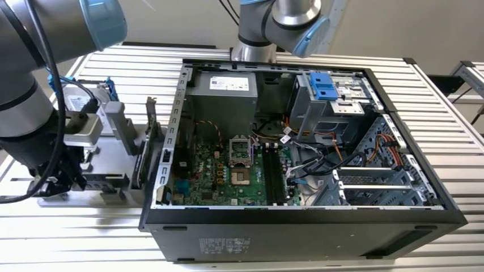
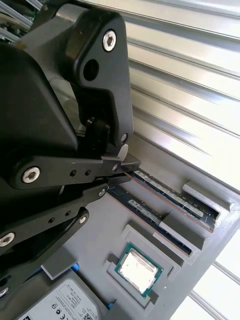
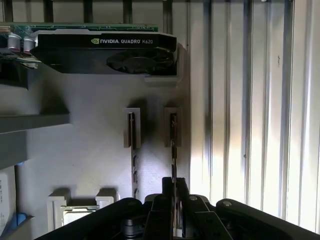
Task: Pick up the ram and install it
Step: 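Pick up the ram and move it above insertion slot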
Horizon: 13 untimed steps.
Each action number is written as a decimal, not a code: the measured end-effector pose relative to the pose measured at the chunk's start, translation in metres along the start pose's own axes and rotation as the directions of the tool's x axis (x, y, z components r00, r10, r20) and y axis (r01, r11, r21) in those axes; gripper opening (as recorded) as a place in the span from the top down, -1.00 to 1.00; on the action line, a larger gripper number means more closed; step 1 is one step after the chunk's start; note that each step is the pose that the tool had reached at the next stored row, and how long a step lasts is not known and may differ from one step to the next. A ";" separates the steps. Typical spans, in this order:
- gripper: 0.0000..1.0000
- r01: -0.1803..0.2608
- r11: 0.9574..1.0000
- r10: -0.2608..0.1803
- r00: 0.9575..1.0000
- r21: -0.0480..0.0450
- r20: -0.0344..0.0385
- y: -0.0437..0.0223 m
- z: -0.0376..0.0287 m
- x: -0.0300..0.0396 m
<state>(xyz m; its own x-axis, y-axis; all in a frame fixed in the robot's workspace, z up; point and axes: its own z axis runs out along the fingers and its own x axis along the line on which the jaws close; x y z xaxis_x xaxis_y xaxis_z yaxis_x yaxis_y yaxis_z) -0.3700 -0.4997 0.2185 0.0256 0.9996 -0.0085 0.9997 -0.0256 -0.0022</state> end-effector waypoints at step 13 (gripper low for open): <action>1.00 0.000 1.000 0.000 1.000 0.000 0.000 0.0000 -0.0086 -0.0001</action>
<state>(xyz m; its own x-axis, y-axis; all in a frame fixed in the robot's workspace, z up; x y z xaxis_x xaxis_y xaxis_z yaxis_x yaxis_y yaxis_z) -0.3699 -0.4997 0.2271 0.0255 0.9996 -0.0086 0.9997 -0.0255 -0.0023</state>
